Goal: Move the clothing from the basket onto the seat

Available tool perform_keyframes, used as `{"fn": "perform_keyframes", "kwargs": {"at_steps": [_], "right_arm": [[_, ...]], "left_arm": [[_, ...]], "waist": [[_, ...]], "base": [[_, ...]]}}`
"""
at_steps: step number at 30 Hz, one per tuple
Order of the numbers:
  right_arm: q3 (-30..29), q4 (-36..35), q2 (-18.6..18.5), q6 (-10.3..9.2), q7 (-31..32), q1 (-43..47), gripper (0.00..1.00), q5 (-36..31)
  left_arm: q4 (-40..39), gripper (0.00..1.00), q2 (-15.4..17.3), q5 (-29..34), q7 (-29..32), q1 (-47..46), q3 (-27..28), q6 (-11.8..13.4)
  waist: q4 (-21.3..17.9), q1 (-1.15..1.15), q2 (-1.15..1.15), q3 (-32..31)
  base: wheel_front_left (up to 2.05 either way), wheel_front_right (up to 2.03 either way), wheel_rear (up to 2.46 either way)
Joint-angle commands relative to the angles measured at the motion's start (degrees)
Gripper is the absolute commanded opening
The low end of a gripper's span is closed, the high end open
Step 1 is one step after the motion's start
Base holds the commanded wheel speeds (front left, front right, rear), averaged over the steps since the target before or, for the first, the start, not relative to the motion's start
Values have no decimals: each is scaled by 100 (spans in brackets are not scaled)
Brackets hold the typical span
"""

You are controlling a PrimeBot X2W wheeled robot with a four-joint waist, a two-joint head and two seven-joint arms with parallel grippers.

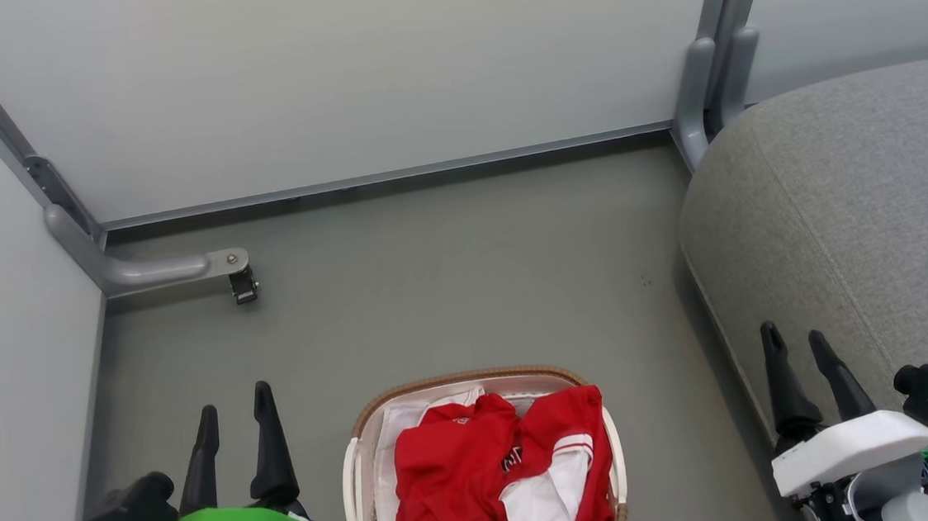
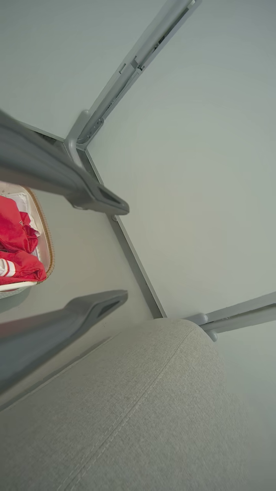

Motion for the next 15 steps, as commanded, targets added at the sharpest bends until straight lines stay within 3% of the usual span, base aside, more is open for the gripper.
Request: {"fn": "perform_keyframes", "kwargs": {"at_steps": [1, 15], "right_arm": [[34, -17, -33, 1, -52, 43, 100, -184], [117, 111, -40, 2, -234, 56, 100, -1055]], "left_arm": [[-9, 100, 41, 155, -54, 58, -26, 22], [286, 100, 45, 775, -236, 130, -197, 112]], "waist": [[2, 0, 0, -4], [15, 0, 0, -15]], "base": [[0, 0, 0], [0, 0, 0]]}}
